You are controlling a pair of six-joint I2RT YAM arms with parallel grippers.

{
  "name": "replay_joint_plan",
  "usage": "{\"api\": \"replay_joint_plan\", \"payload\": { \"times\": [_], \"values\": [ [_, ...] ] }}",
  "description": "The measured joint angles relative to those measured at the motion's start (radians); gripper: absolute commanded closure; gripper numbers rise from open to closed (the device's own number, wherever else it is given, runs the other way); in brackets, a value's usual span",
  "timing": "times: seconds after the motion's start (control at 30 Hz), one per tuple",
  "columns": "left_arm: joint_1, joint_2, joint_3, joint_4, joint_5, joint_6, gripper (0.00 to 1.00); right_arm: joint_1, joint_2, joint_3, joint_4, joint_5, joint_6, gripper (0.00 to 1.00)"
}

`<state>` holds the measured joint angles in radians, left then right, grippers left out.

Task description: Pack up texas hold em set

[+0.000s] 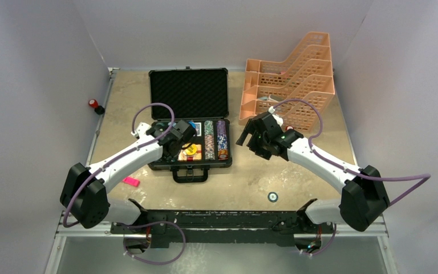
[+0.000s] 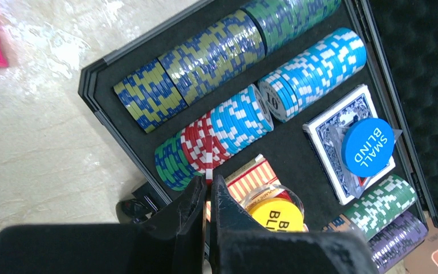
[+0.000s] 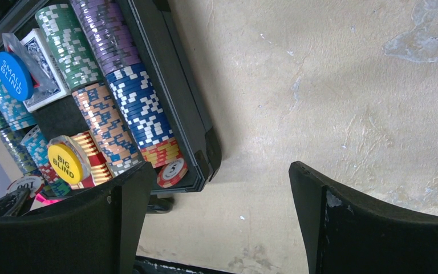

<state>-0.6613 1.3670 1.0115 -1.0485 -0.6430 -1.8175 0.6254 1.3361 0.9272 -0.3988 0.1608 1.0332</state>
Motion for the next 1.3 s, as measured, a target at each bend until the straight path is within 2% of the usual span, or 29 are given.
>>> {"api": "replay_joint_plan", "payload": {
  "times": [0.47, 0.7, 0.97, 1.2, 1.3],
  "values": [
    [0.029, 0.043, -0.004, 0.03, 0.014, 0.006, 1.0, 0.0, 0.0, 0.0, 0.0, 0.001, 0.0, 0.1],
    [0.064, 0.077, -0.041, 0.135, 0.012, 0.058, 1.0, 0.0, 0.0, 0.0, -0.006, 0.003, 0.002, 0.1],
    [0.064, 0.073, -0.042, 0.165, 0.014, 0.134, 1.0, 0.0, 0.0, 0.0, -0.008, 0.004, 0.003, 0.1],
    [0.065, 0.073, -0.044, 0.222, 0.074, 0.167, 0.56, 0.0, 0.0, 0.0, -0.008, 0.004, 0.003, 0.1],
    [0.065, 0.069, -0.045, 0.249, 0.099, 0.18, 0.46, 0.0, 0.0, -0.002, -0.008, 0.004, 0.003, 0.1]
  ]
}}
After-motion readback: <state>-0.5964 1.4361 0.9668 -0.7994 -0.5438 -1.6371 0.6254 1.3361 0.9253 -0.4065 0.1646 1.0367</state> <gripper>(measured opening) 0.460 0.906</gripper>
